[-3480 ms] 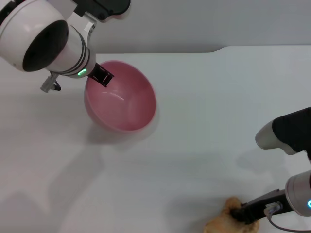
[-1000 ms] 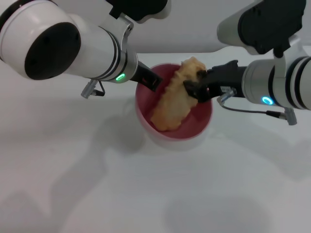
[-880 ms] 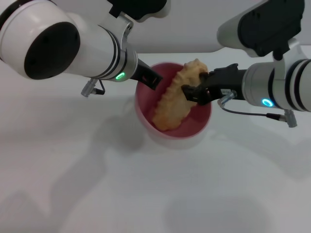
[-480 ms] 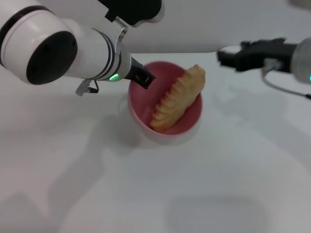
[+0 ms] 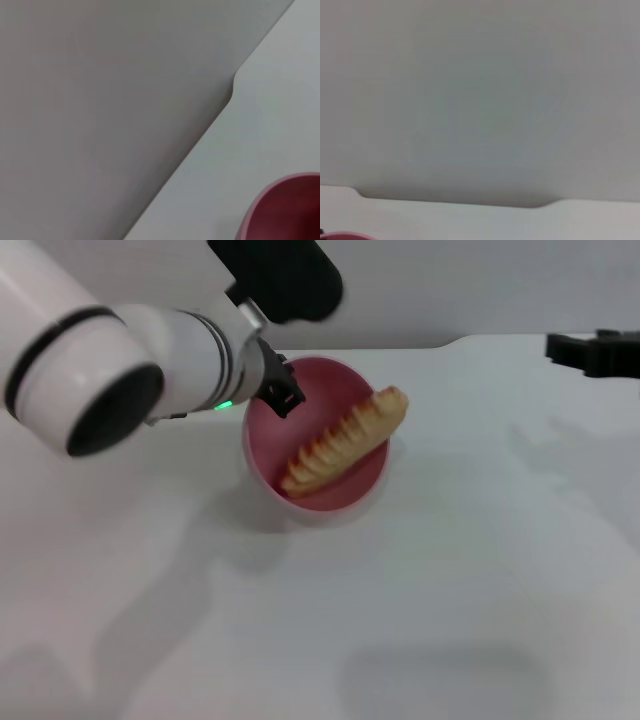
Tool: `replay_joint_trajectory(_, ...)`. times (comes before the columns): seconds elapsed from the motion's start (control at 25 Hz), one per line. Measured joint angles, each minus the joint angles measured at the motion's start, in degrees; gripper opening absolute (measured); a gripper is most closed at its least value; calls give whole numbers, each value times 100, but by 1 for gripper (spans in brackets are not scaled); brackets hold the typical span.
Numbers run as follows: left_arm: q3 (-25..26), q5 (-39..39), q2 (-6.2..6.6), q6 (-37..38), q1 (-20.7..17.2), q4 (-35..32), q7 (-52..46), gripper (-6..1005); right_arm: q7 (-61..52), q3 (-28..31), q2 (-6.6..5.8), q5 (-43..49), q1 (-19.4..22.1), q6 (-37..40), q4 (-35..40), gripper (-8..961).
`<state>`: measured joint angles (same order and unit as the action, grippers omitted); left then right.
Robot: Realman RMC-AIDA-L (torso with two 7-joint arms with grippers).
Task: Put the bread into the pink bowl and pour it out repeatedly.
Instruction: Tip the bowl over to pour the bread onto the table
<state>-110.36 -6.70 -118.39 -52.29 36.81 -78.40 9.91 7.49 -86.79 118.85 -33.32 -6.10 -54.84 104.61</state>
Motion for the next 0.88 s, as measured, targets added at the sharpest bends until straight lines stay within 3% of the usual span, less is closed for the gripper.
replay_joint_trajectory(0.2, -635, 744, -22, 369, -154, 31, -21, 51, 13, 94, 0, -49, 109, -7, -107, 589)
replay_joint_trajectory(0.72, -1185, 1658, -43, 1170, -369, 110, -218, 52, 15, 68, 5, -78, 102, -157, -148, 588)
replay_joint_trajectory(0.88, -1437, 2514, -44, 1383, -516, 69, -636, 52, 15, 60, 6, -125, 87, -160, -209, 588)
